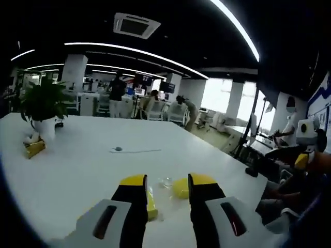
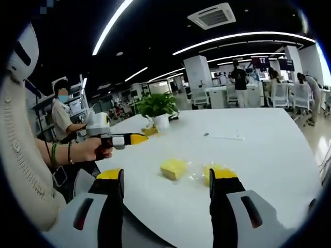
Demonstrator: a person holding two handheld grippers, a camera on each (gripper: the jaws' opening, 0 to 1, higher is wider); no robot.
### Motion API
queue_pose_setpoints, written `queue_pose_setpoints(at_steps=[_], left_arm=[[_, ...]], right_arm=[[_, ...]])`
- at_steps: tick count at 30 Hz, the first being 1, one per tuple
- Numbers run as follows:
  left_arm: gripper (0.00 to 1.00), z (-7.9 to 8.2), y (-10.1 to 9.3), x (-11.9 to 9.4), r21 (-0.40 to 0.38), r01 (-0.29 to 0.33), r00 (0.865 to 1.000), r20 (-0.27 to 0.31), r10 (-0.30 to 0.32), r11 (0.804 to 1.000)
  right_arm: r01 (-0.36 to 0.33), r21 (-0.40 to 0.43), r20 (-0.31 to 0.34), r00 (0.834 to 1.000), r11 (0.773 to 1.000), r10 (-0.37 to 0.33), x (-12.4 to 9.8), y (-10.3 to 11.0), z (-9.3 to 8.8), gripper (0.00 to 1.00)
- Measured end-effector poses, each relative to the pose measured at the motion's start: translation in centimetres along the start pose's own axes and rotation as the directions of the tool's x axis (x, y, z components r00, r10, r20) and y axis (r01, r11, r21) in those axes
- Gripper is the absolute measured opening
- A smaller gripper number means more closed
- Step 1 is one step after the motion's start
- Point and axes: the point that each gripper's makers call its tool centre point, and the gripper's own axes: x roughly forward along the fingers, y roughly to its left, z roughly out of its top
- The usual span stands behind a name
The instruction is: Compare the silicone blocks by pressing each to a similar depth, holding the contact briefly, and releasing to observe deformation and rebound differences across the visible hardness samples.
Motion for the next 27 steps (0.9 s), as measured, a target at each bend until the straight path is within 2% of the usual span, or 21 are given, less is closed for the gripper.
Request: queue_pose_setpoints(at_steps=[3,6,9,12,15,16,18,24,25,27], left_arm=[[0.47,0.4,1.4,-3.1,0.012,-0.035,0.998,0.052,0.034,0.999],[0.50,-0.3,2.4,-6.4,-0.001,-0.045,0.998,0.048,0.045,0.999],[0.55,-0.8,3.0,-8.9,-0.002,-0.056,0.998,0.041,0.056,0.998],[0.66,-1.2,3.5,-10.7,0.007,-0.069,0.997,0.031,0.069,0.998],[0.83,-1.7,4.5,-12.6,0.051,-0.106,0.994,0.023,0.105,0.993],[0.88,-1.7,4.5,-12.9,0.055,-0.103,0.995,0.024,0.102,0.993],[0.90,-2.1,4.5,-13.5,0.054,-0.083,0.996,0.012,0.083,0.995],[0.98,-3.6,4.1,-13.7,0.034,-0.053,0.997,-0.048,0.054,0.998],[0.97,-3.8,3.8,-13.6,0.041,-0.036,0.998,-0.050,0.038,0.999],[0.88,-4.5,3.4,-13.5,0.035,-0.024,0.996,-0.085,0.027,0.999]], right_arm=[[-0.022,0.022,0.053,0.998,1.000,0.021,0.6,1.1,0.2,0.73],[-0.026,0.049,0.056,0.998,0.998,0.023,1.3,2.1,-0.8,0.84],[-0.049,0.062,0.064,0.997,0.997,0.045,1.7,3.4,-1.5,0.87],[-0.054,0.102,0.049,0.998,0.993,0.049,2.3,4.0,-2.6,0.95],[-0.048,0.108,0.033,0.998,0.993,0.045,2.7,4.4,-3.5,0.96],[-0.050,0.111,0.035,0.998,0.993,0.046,2.7,4.5,-3.7,0.96],[-0.065,0.136,0.027,0.998,0.988,0.062,3.0,4.9,-4.1,0.96],[-0.057,0.120,0.026,0.998,0.991,0.054,3.2,5.1,-5.3,0.89],[-0.052,0.112,0.020,0.999,0.992,0.050,3.3,5.0,-5.6,0.90],[-0.035,0.088,-0.012,0.999,0.995,0.036,3.3,5.1,-6.3,0.84]])
